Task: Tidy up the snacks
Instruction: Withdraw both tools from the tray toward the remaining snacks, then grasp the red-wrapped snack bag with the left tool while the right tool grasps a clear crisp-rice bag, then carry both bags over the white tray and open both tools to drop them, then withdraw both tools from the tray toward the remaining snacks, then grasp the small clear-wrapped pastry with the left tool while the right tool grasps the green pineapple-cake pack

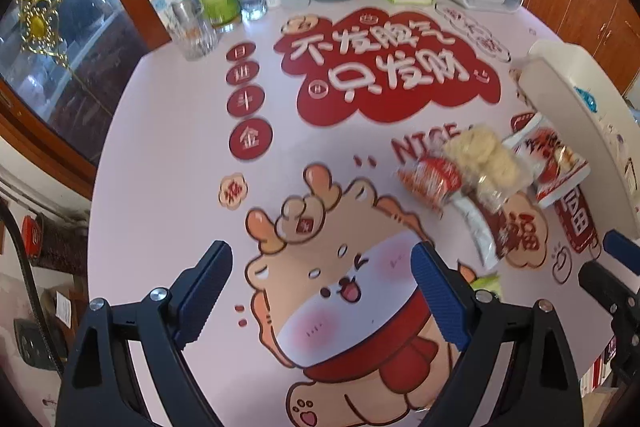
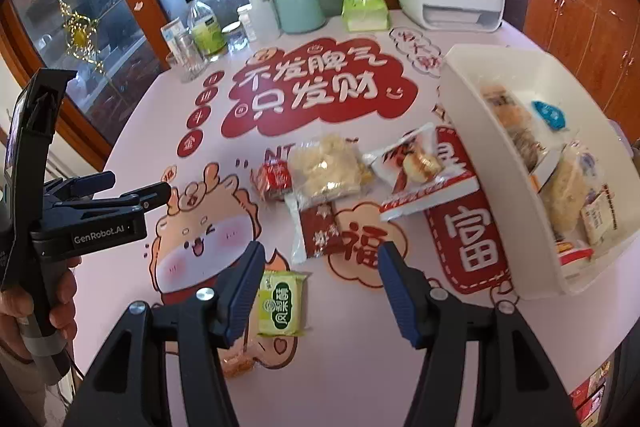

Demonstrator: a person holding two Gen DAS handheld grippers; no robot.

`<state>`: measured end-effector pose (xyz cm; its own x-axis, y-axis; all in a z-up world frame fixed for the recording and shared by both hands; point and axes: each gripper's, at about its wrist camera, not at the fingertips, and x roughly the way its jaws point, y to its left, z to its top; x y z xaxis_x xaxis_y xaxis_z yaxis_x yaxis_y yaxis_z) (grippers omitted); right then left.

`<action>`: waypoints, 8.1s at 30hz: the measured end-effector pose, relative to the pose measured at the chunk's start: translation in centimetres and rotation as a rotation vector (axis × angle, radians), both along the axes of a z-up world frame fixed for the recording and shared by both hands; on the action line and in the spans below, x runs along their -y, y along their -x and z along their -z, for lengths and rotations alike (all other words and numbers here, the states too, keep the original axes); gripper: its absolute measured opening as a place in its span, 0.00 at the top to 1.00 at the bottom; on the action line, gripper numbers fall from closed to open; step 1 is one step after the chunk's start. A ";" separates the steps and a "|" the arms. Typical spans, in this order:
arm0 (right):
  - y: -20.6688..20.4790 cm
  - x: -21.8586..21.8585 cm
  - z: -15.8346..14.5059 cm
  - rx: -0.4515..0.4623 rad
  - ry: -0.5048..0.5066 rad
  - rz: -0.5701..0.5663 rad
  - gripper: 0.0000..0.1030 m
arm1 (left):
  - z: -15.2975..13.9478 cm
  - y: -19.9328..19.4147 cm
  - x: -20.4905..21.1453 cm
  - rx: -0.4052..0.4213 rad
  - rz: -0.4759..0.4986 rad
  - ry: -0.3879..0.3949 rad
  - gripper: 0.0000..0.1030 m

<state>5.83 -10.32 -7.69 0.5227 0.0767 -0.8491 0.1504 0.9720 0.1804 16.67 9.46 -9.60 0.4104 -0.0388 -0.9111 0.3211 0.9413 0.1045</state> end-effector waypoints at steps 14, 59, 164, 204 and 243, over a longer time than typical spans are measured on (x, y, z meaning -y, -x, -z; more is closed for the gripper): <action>-5.7 1.2 2.3 -0.014 -0.041 -0.073 0.42 | 4.2 -3.9 5.8 -0.054 0.242 -0.005 0.12; -9.5 5.2 6.1 -0.056 -0.164 -0.050 0.63 | 8.8 -5.3 11.8 -0.159 0.312 -0.010 0.55; 2.6 20.8 -3.6 0.113 0.007 0.315 0.52 | -6.5 2.0 27.4 0.232 0.326 -0.046 0.19; 1.0 1.5 4.9 -0.120 -0.132 0.004 0.51 | 6.7 11.6 5.4 -0.195 0.393 0.026 0.17; 0.3 -5.2 7.9 -0.165 0.085 -0.107 0.64 | 4.7 9.5 2.8 -0.102 0.251 0.092 0.83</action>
